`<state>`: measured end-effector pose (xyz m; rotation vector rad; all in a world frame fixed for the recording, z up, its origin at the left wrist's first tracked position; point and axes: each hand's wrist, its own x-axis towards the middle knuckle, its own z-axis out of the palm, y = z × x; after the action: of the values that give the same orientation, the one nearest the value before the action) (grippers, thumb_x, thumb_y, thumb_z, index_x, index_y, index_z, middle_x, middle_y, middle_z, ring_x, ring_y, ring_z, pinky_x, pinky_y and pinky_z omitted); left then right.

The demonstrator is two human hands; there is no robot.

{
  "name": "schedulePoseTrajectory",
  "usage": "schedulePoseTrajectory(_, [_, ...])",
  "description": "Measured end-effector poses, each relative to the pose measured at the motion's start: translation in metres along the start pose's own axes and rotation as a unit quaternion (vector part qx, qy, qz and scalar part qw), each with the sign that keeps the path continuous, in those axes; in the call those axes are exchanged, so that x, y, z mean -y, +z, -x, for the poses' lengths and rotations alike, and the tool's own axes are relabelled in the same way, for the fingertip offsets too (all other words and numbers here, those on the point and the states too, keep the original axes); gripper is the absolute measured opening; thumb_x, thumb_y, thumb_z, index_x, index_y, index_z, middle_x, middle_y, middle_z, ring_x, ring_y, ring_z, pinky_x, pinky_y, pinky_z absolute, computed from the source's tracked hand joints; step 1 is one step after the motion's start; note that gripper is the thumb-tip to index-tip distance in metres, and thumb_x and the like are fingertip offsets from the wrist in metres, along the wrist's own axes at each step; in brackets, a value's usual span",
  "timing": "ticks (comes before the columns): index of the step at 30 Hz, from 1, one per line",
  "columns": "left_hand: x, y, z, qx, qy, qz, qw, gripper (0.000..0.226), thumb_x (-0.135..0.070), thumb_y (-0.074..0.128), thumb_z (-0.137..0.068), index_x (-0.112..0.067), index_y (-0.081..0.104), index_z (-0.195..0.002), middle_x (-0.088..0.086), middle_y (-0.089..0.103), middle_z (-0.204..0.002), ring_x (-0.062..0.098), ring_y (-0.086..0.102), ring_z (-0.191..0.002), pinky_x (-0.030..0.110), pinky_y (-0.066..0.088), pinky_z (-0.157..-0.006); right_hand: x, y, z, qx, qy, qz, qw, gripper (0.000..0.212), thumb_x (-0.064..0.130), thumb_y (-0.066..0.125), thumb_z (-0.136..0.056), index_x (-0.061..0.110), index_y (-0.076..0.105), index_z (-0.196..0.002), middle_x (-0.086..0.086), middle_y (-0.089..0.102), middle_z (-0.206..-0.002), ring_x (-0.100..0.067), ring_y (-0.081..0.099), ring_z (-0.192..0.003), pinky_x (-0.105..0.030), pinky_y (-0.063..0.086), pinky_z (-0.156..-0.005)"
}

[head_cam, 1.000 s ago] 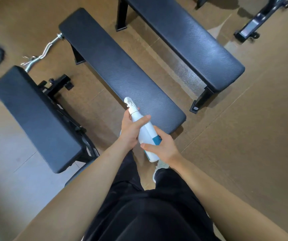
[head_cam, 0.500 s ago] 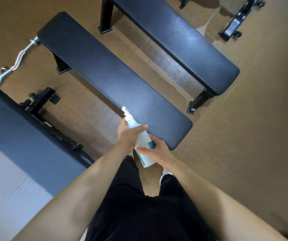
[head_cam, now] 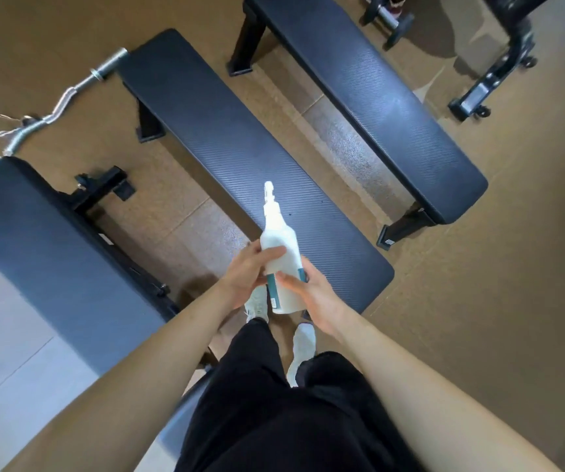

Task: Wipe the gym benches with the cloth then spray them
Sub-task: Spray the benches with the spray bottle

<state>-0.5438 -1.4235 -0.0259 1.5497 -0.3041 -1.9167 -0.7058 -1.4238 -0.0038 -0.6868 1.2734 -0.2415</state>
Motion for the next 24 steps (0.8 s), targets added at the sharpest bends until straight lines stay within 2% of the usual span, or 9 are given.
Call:
schedulePoseTrajectory(2, [-0.002,-0.003,0.005,0.011,-0.001,-0.015,1.000,0.031,-0.026,0.072,-0.094,-0.021,0.065,-0.123,0.007,0.074,-0.119,0.024,0.071,-0.106,0.032,0.059,-0.080,0.011,0.002,-0.002,0.031,0.013,0.018,0.999,0.061,0.049,0.079,-0.082,0.038,0.054,-0.137,0.007,0.069,-0.124,-0.020,0.063,-0.119,-0.044,0.053,-0.103])
schedulePoseTrajectory(5, [-0.006,-0.005,0.009,-0.022,0.032,-0.035,0.999,0.036,-0.026,0.075,-0.092,-0.018,0.065,-0.125,0.007,0.075,-0.113,0.027,0.073,-0.103,0.033,0.059,-0.077,0.030,-0.005,-0.005,0.027,0.006,0.051,0.998,0.058,0.041,0.066,-0.095,0.023,0.045,-0.146,0.011,0.064,-0.121,-0.012,0.058,-0.119,-0.030,0.047,-0.098])
schedulePoseTrajectory(8, [-0.009,-0.005,0.012,-0.072,0.076,-0.126,0.987,0.042,-0.031,0.082,-0.086,-0.023,0.065,-0.123,0.003,0.073,-0.110,0.025,0.070,-0.104,0.036,0.060,-0.081,0.052,-0.018,-0.022,-0.054,-0.047,0.071,0.995,0.073,0.047,0.069,-0.092,0.023,0.037,-0.153,0.015,0.062,-0.123,-0.010,0.054,-0.123,-0.037,0.040,-0.112])
schedulePoseTrajectory(10, [-0.010,-0.001,0.013,-0.074,0.110,-0.195,0.972,0.045,-0.033,0.085,-0.081,-0.026,0.066,-0.120,0.001,0.071,-0.107,0.024,0.068,-0.102,0.041,0.059,-0.084,0.067,-0.019,-0.032,-0.060,-0.069,0.066,0.994,0.082,0.051,0.075,-0.083,0.026,0.039,-0.152,0.009,0.060,-0.135,-0.011,0.055,-0.125,-0.039,0.044,-0.111])
schedulePoseTrajectory(12, [-0.014,0.006,0.015,-0.056,0.131,-0.274,0.951,0.052,-0.043,0.087,-0.072,-0.028,0.066,-0.118,-0.003,0.071,-0.105,0.022,0.067,-0.099,0.047,0.059,-0.088,0.077,-0.016,-0.040,-0.047,-0.074,0.058,0.994,0.076,0.047,0.081,-0.079,0.020,0.049,-0.143,0.004,0.061,-0.128,-0.011,0.060,-0.114,-0.032,0.051,-0.098])
schedulePoseTrajectory(14, [-0.018,0.013,0.016,-0.046,0.109,-0.315,0.942,0.065,-0.058,0.082,-0.062,-0.032,0.064,-0.118,-0.008,0.071,-0.105,0.017,0.068,-0.099,0.048,0.058,-0.089,0.081,-0.009,-0.044,-0.049,-0.088,0.039,0.994,0.055,0.032,0.081,-0.081,0.016,0.057,-0.128,-0.002,0.065,-0.110,-0.010,0.064,-0.092,-0.027,0.054,-0.080])
schedulePoseTrajectory(17, [-0.021,0.029,0.017,-0.069,0.078,-0.353,0.930,0.074,-0.069,0.078,-0.057,-0.037,0.060,-0.122,-0.014,0.069,-0.108,0.012,0.068,-0.102,0.046,0.058,-0.090,0.077,-0.016,-0.050,-0.078,-0.087,-0.049,0.992,0.045,0.023,0.082,-0.072,0.015,0.066,-0.114,-0.019,0.071,-0.109,-0.025,0.071,-0.095,-0.045,0.059,-0.086])
schedulePoseTrajectory(20, [-0.021,0.043,0.021,-0.059,0.079,-0.380,0.920,0.084,-0.063,0.081,-0.060,-0.036,0.053,-0.134,-0.015,0.065,-0.115,0.010,0.065,-0.104,0.041,0.059,-0.089,0.072,-0.033,-0.055,-0.081,-0.096,-0.109,0.986,0.032,0.020,0.079,-0.075,0.010,0.064,-0.101,-0.009,0.072,-0.089,-0.028,0.072,-0.086,-0.046,0.056,-0.080])
schedulePoseTrajectory(24, [-0.013,0.052,0.023,-0.028,0.081,-0.412,0.907,0.084,-0.048,0.091,-0.068,-0.030,0.049,-0.138,-0.018,0.061,-0.116,0.007,0.061,-0.106,0.029,0.054,-0.088,0.062,-0.048,-0.061,-0.093,-0.075,-0.133,0.984,0.032,0.028,0.078,-0.078,0.011,0.058,-0.097,-0.003,0.068,-0.080,-0.025,0.071,-0.081,-0.042,0.058,-0.073])
